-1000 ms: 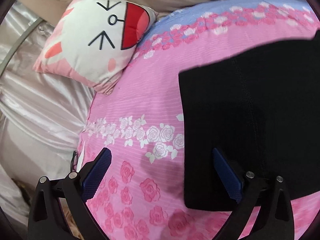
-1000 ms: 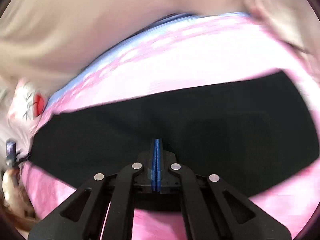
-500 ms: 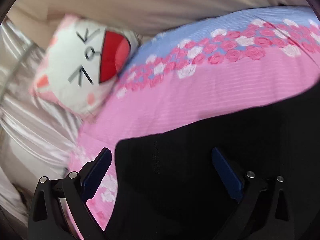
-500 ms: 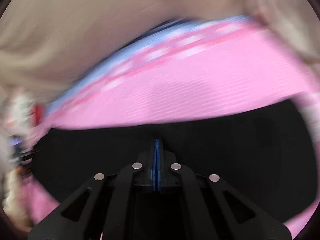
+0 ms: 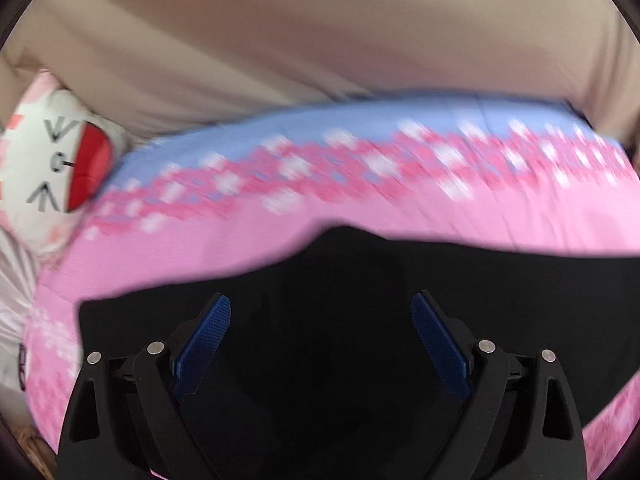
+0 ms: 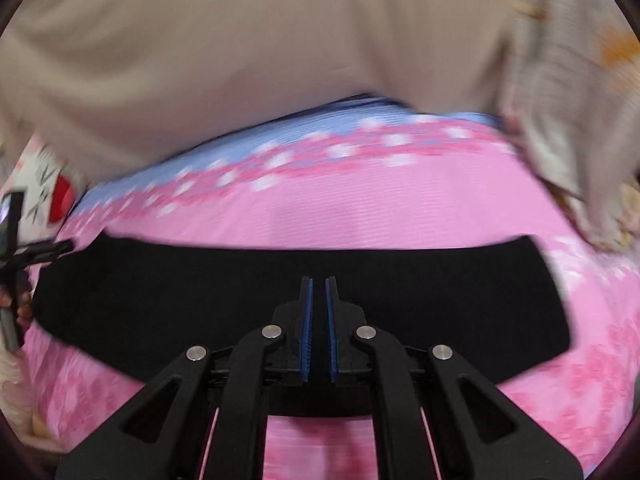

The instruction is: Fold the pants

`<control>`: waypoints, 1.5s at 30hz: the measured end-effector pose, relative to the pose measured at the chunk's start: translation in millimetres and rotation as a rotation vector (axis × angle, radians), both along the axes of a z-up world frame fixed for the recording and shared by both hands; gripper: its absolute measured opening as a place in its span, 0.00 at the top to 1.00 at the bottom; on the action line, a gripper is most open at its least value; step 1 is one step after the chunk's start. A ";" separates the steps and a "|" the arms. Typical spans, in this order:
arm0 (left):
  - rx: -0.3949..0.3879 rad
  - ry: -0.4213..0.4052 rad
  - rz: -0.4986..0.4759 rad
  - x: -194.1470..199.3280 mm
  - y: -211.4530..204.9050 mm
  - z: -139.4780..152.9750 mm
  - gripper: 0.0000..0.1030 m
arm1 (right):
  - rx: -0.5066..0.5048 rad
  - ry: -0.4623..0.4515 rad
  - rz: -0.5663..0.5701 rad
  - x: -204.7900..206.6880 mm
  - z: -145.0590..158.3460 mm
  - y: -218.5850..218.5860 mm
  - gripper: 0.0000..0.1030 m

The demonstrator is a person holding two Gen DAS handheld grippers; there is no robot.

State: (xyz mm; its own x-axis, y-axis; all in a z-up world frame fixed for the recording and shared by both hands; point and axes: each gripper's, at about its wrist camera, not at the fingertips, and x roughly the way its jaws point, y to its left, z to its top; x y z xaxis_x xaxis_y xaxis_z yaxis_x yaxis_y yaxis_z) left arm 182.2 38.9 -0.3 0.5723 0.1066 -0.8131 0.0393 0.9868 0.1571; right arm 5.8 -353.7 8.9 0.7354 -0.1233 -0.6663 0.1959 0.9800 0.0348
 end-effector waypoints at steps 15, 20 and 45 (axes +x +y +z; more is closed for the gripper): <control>0.123 0.039 0.036 80.6 -17.2 -50.0 0.05 | -0.071 0.164 0.105 108.8 -61.7 47.3 0.94; 0.081 0.043 0.041 76.7 -9.2 -35.3 0.10 | -0.076 0.115 0.039 81.2 -41.5 28.3 0.93; 0.101 -0.017 -0.340 -51.6 -177.9 -38.9 0.05 | 0.055 -0.041 -0.474 -115.2 -38.6 -191.0 0.74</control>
State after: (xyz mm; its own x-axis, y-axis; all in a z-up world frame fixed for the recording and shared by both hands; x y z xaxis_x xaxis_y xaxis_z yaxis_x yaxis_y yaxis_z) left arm 130.6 -139.0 -39.1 0.6024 -0.0129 -0.7981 0.3594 0.8972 0.2568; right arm -109.4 -544.7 -29.7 0.6328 -0.4168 -0.6526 0.6182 0.7794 0.1017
